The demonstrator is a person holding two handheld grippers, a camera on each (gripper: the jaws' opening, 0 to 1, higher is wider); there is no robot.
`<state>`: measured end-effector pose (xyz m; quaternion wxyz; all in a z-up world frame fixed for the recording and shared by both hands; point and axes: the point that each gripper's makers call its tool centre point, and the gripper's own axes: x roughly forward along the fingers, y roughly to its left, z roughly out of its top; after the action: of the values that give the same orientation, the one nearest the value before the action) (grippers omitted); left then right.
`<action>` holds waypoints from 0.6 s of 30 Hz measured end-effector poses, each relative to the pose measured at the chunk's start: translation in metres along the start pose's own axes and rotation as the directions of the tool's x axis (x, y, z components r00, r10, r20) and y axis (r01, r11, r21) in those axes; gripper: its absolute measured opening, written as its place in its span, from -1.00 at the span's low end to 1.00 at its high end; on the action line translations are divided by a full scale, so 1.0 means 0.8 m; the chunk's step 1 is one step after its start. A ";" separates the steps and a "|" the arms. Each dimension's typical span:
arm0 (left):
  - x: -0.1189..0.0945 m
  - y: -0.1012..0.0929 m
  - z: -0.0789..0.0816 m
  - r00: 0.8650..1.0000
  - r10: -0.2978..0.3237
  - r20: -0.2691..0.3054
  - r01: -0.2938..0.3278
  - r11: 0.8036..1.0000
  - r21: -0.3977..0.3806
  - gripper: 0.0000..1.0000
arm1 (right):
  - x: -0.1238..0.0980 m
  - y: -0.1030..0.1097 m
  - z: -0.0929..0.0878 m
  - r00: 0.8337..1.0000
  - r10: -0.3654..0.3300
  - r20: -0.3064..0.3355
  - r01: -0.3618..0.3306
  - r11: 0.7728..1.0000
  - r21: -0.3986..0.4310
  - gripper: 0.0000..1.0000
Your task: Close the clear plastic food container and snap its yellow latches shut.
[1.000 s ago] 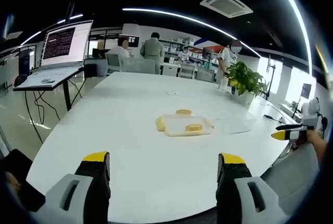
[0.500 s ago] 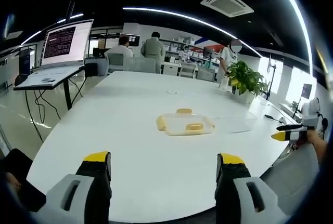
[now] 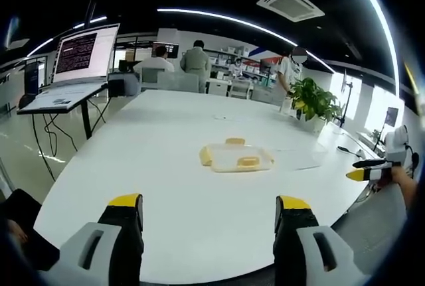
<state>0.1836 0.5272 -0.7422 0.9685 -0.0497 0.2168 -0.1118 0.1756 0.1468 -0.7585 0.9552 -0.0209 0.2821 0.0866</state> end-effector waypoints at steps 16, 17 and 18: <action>0.000 0.000 -0.005 1.000 0.003 -0.031 -0.002 1.000 0.021 0.50 | 0.002 0.004 -0.004 0.999 0.015 -0.029 -0.015 1.000 -0.020 0.45; 0.000 -0.001 -0.003 1.000 0.004 -0.026 -0.004 1.000 0.028 0.49 | 0.002 0.006 -0.005 0.999 0.018 -0.035 -0.019 0.999 -0.030 0.45; 0.000 -0.001 -0.002 1.000 0.002 -0.020 -0.002 1.000 0.031 0.49 | 0.003 0.007 -0.006 0.999 0.023 -0.043 -0.025 0.999 -0.041 0.45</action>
<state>0.1826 0.5260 -0.7433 0.9671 -0.0334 0.2246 -0.1146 0.1738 0.1523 -0.7636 0.9473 -0.0390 0.3008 0.1033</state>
